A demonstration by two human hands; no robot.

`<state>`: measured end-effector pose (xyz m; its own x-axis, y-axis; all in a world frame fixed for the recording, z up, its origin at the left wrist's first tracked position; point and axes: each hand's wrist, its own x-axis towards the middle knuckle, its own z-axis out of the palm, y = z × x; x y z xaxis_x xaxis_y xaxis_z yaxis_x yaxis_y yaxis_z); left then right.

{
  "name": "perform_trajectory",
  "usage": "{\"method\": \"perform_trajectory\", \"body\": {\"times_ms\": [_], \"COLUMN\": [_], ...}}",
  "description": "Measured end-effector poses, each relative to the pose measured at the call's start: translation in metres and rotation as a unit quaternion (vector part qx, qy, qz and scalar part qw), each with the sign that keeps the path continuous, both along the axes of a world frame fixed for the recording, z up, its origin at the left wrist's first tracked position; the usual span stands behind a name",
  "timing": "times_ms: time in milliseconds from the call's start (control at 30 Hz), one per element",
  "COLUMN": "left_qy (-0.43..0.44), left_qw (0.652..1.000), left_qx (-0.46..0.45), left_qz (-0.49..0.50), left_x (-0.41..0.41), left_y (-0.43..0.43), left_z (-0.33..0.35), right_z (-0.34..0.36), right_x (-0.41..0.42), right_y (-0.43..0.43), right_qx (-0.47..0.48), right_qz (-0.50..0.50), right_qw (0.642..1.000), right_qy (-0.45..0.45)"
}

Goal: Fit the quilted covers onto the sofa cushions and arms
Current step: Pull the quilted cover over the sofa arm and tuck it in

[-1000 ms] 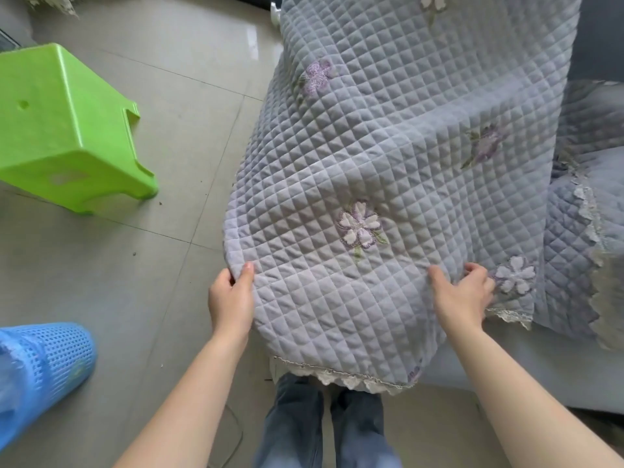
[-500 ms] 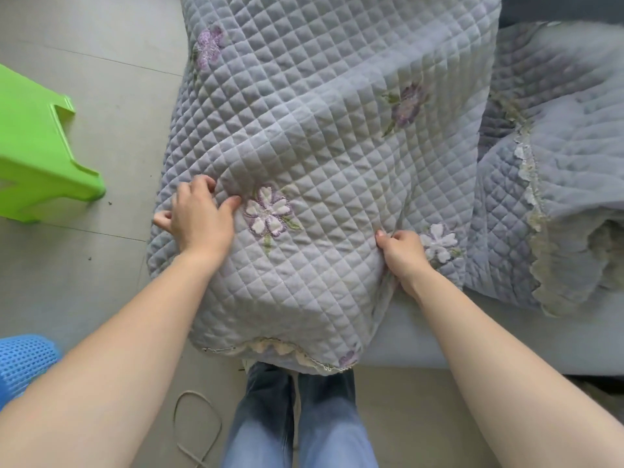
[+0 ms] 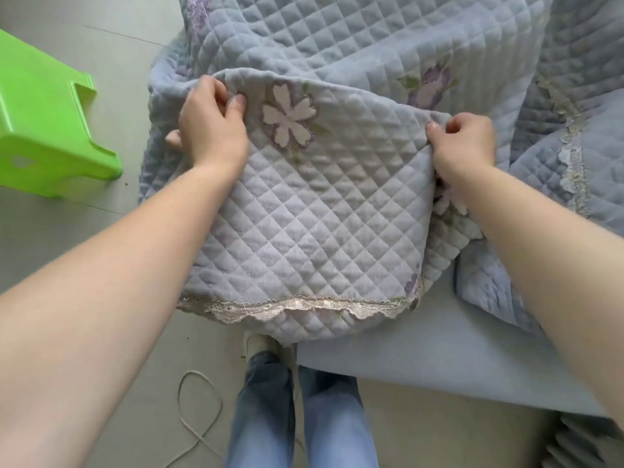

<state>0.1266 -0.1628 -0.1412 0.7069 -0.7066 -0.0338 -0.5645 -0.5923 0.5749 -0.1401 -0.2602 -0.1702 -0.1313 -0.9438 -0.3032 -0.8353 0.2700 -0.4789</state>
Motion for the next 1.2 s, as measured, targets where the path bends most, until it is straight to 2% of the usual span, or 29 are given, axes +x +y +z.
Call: {"method": "perform_trajectory", "body": {"times_ms": [67, 100, 167, 233, 267, 367, 433, 467, 500, 533, 567, 600, 667, 733, 800, 867, 900, 933, 967, 1033, 1100, 1200], "left_qy": [-0.007, -0.017, -0.045, -0.064, -0.053, 0.046, 0.114, 0.183, 0.293, 0.423, 0.524, 0.577, 0.583, 0.53, 0.409, 0.276, 0.244, 0.25, 0.309, 0.46, 0.526, 0.575], "left_qw": [0.999, 0.999, 0.997, 0.993, 0.992, 0.973, 0.933, 0.897, 0.846, 0.787, 0.744, 0.726, 0.733, 0.759, 0.81, 0.855, 0.86, 0.856, 0.837, 0.777, 0.738, 0.689], "left_qx": [0.036, 0.037, 0.045, 0.087, 0.111, 0.175, 0.191, 0.168, 0.128, 0.087, 0.061, 0.045, 0.013, -0.011, -0.005, 0.051, 0.08, 0.104, 0.098, 0.047, 0.006, 0.015], "left_qz": [0.001, -0.012, -0.044, -0.05, -0.024, 0.144, 0.282, 0.367, 0.427, 0.441, 0.411, 0.372, 0.35, 0.378, 0.42, 0.436, 0.44, 0.441, 0.44, 0.427, 0.423, 0.441], "left_x": [-0.005, -0.008, -0.013, -0.008, -0.003, 0.016, 0.028, 0.034, 0.037, 0.039, 0.037, 0.036, 0.036, 0.037, 0.043, 0.062, 0.075, 0.089, 0.1, 0.107, 0.093, 0.044], "left_y": [-0.001, 0.005, 0.028, 0.06, 0.079, 0.134, 0.16, 0.169, 0.177, 0.185, 0.193, 0.196, 0.197, 0.197, 0.2, 0.207, 0.21, 0.211, 0.21, 0.212, 0.224, 0.251], "left_z": [-0.011, -0.015, -0.02, -0.026, -0.029, -0.039, -0.048, -0.051, -0.053, -0.055, -0.055, -0.054, -0.056, -0.057, -0.056, -0.055, -0.055, -0.055, -0.057, -0.065, -0.073, -0.077], "right_z": [-0.002, -0.003, -0.003, -0.01, -0.015, -0.032, -0.036, -0.037, -0.038, -0.041, -0.044, -0.047, -0.046, -0.046, -0.045, -0.048, -0.05, -0.055, -0.059, -0.062, -0.063, -0.062], "right_x": [-0.004, -0.006, -0.011, -0.023, -0.031, -0.053, -0.055, -0.053, -0.048, -0.043, -0.038, -0.035, -0.033, -0.038, -0.045, -0.051, -0.053, -0.052, -0.049, -0.039, -0.031, -0.025], "right_y": [0.013, 0.023, 0.049, 0.082, 0.103, 0.171, 0.193, 0.196, 0.196, 0.194, 0.193, 0.191, 0.186, 0.184, 0.185, 0.191, 0.197, 0.203, 0.21, 0.219, 0.219, 0.21], "right_qx": [0.022, 0.032, 0.062, 0.126, 0.175, 0.318, 0.342, 0.342, 0.343, 0.343, 0.344, 0.345, 0.351, 0.376, 0.406, 0.404, 0.383, 0.356, 0.322, 0.27, 0.245, 0.195], "right_qz": [0.071, 0.072, -0.026, -0.175, -0.204, -0.172, -0.188, -0.207, -0.228, -0.24, -0.234, -0.215, -0.165, -0.123, -0.083, -0.037, -0.016, -0.011, -0.027, -0.082, -0.131, -0.229], "right_qw": [0.997, 0.996, 0.982, 0.938, 0.923, 0.905, 0.888, 0.876, 0.858, 0.845, 0.845, 0.856, 0.873, 0.862, 0.86, 0.89, 0.912, 0.929, 0.943, 0.953, 0.946, 0.919], "right_qy": [-0.009, -0.047, -0.179, -0.272, -0.277, -0.225, -0.242, -0.27, -0.306, -0.332, -0.336, -0.321, -0.295, -0.317, -0.298, -0.207, -0.147, -0.1, -0.082, -0.112, -0.168, -0.256]}}
